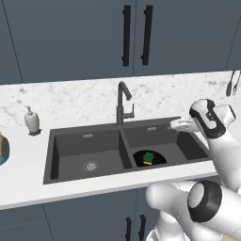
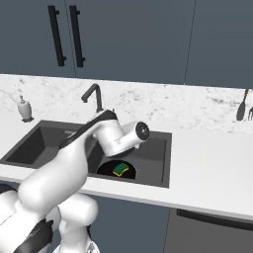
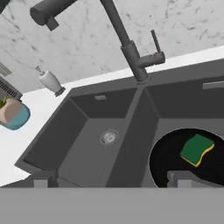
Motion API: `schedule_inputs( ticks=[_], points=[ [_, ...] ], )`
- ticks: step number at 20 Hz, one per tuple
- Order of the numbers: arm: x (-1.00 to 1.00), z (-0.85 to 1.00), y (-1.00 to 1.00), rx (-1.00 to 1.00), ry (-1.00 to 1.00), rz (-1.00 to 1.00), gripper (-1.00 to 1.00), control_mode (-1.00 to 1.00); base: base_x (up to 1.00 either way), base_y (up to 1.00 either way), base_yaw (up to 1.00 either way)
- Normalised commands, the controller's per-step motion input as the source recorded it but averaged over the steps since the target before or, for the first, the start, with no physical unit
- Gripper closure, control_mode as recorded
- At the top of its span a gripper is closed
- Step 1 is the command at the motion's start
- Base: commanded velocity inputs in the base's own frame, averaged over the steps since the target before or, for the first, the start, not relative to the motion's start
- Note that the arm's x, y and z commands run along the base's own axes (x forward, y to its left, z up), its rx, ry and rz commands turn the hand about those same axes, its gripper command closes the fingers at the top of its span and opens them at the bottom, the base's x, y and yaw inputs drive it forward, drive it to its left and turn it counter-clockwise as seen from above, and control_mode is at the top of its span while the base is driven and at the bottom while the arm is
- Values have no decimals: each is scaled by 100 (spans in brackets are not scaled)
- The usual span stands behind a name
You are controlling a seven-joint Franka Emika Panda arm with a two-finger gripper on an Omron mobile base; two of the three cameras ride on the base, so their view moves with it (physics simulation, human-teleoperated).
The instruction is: Pick the pan and sponge and place them into the sink. Then turn on the water.
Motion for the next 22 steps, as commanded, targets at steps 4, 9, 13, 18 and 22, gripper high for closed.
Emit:
schedule_inputs(
  ticks=[4, 9, 13, 18, 22],
  points=[
    [-9, 49, 0, -22, -3, 2, -100, -100, 0, 0, 0],
    [0, 5, 0, -23, -8, 31, -100, -100, 0, 0, 0],
    [0, 0, -1, -23, -10, 47, -100, -100, 0, 0, 0],
    [0, 0, -7, -21, -13, 52, -100, -100, 0, 0, 0],
    [0, 1, -4, -21, -33, 39, -100, -100, 0, 0, 0]
  ],
)
